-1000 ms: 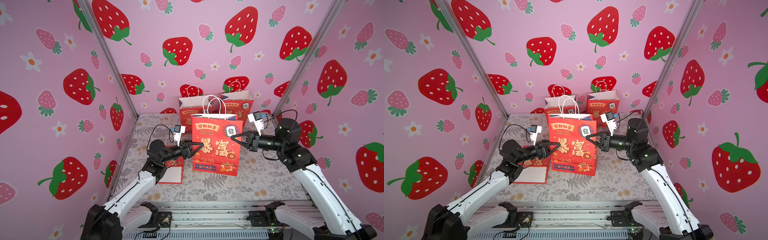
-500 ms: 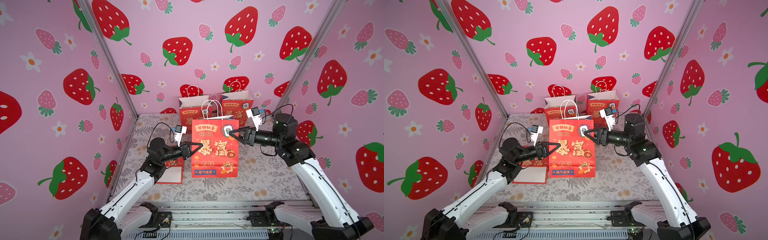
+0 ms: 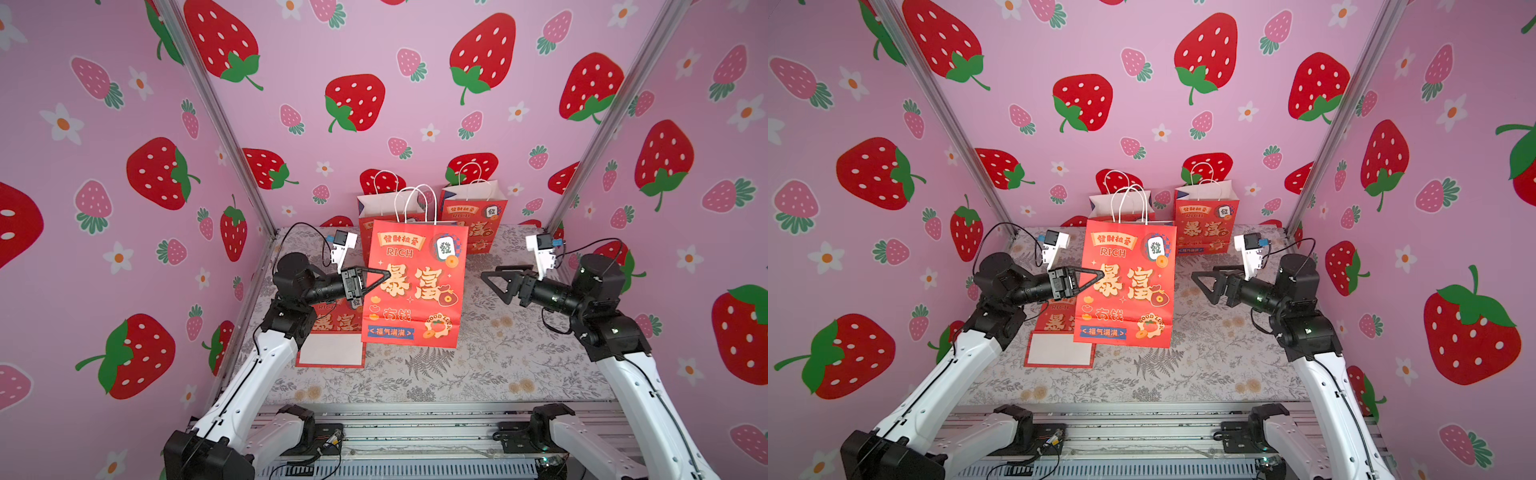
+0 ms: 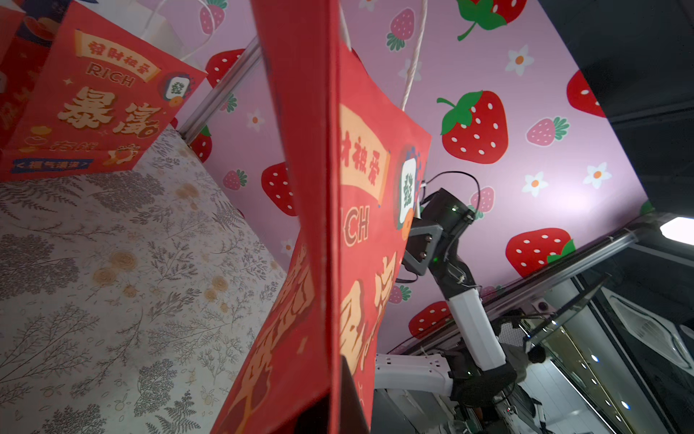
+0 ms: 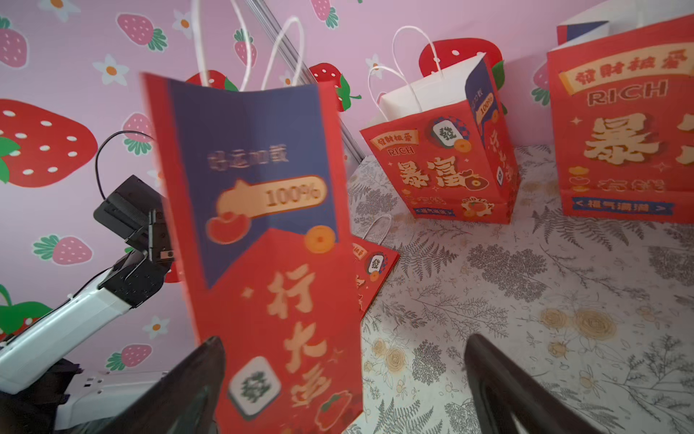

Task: Put away the paper bag
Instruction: Press the paper bag.

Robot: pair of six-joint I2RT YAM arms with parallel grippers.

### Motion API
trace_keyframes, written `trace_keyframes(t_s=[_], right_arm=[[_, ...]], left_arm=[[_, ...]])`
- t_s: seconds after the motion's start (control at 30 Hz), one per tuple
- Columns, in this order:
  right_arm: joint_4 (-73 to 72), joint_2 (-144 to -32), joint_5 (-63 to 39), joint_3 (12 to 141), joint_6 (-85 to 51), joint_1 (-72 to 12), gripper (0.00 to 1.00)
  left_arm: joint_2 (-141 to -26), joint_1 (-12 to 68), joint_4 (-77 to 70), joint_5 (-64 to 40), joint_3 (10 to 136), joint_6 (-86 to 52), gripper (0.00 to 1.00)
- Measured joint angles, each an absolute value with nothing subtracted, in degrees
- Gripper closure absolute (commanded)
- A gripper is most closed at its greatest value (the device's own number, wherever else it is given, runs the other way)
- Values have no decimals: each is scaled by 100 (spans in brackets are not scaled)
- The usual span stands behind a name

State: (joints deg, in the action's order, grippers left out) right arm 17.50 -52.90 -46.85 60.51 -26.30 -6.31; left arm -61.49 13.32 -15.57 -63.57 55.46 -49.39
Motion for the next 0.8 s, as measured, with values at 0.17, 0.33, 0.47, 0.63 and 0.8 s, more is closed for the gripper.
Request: trace_keyframes(t_s=[0.17, 0.33, 0.47, 0.63, 0.8], right_arm=[[1258, -5961, -5815, 5577, -2908, -130, 8], [1031, -5951, -6595, 5221, -2980, -161, 8], [829, -5531, -6980, 5221, -2886, -384, 8], [681, -5260, -7242, 5221, -2722, -729, 8], [655, -5463, -7238, 5221, -2598, -803, 8]], left_arm=[[-6163, 1295, -1466, -6976, 6195, -5039, 100], [-6329, 1269, -1619, -7253, 6370, -5446, 100], [-6501, 1221, -1693, -7269, 6392, -5745, 100], [-6716, 1192, -1964, -7262, 6589, -6165, 100], [-6888, 1184, -2246, -7244, 6908, -6471, 100]])
